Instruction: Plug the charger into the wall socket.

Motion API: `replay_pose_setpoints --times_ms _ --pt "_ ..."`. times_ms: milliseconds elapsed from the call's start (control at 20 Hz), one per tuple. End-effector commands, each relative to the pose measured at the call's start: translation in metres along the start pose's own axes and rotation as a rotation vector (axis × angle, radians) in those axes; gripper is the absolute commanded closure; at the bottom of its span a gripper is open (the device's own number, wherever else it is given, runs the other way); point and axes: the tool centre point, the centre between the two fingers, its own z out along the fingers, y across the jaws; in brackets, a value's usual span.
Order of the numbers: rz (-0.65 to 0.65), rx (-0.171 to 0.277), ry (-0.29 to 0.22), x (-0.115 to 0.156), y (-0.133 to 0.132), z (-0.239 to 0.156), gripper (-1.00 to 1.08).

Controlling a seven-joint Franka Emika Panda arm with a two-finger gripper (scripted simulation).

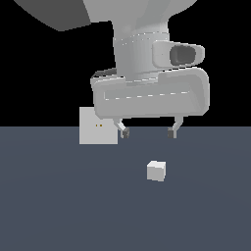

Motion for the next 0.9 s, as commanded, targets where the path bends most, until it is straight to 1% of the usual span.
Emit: replay_pose_setpoints --times_ms 0,400,600,850 --pt "0.025 -0.006 0.026 -0.003 0.006 0.005 -0.92" --pt "0.075 -0.021 0.075 -0.009 0.017 0.017 -0.92" --pt "0.087 -0.023 0.084 -0.01 0.019 0.02 -0.92" --pt "0.086 -0.023 0.082 -0.011 0.018 0.021 -0.92"
